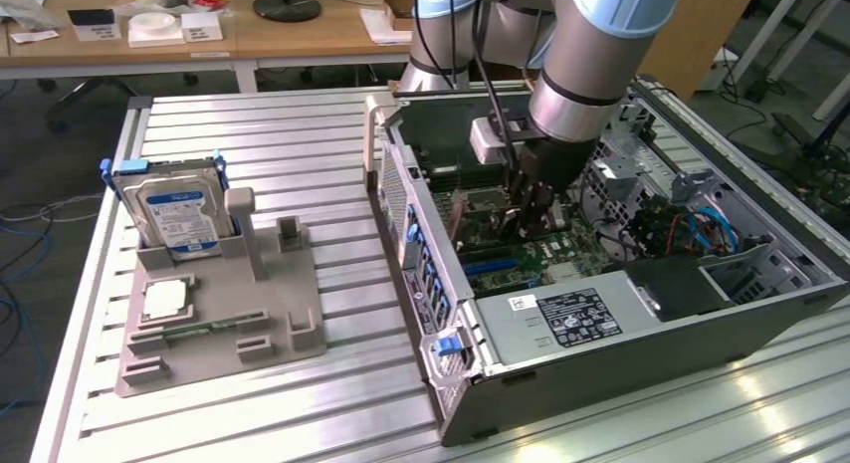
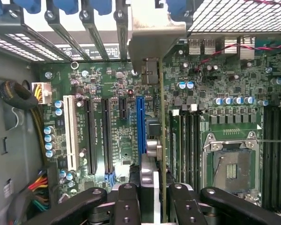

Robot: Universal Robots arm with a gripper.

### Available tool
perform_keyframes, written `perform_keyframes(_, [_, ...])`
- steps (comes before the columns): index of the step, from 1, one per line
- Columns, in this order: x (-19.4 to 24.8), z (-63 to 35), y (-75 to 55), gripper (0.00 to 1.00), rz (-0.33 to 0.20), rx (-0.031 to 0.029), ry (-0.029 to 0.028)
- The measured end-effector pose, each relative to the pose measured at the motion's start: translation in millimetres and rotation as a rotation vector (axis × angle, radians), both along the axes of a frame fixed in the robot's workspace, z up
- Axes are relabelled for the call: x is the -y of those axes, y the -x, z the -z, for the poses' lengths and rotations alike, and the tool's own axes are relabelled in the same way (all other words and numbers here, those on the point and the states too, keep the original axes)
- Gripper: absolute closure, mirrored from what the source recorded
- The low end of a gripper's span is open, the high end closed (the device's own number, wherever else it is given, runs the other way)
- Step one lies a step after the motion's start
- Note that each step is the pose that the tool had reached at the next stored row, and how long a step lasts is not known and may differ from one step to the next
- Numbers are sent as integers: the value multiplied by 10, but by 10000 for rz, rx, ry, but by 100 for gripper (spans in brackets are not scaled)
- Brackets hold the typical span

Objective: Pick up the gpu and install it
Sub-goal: 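Insert the gpu into the slot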

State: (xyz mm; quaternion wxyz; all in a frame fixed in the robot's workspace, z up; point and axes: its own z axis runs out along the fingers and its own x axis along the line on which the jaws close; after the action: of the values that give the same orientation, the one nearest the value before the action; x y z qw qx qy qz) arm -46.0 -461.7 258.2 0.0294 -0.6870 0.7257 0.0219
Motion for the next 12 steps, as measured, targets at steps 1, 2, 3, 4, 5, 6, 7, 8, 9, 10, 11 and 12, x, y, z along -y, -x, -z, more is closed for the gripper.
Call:
perform_keyframes(1, [0, 9, 11, 72, 0, 0, 0])
perform_keyframes(2, [1, 14, 31, 72, -1, -1, 2])
perform_keyframes(3, [1, 20, 46, 72, -1, 0, 1])
perform_keyframes(4, [2, 28, 55, 72, -1, 1, -1])
perform_keyframes(5, [11, 36, 58, 72, -2, 0, 0])
perform_keyframes(6, [22, 47, 58, 72, -3, 0, -2])
perform_keyframes(7, [30, 60, 59, 72, -2, 0, -2])
perform_keyframes(8, [36, 72, 60, 72, 0, 0, -3])
perform_keyframes(9, [38, 84, 61, 72, 0, 1, -3])
perform_keyframes(10, [39, 95, 65, 72, 1, 1, -1])
perform_keyframes(11, [40, 105, 75, 72, -1, 1, -1])
perform_keyframes(12, [40, 115, 87, 72, -2, 1, -2])
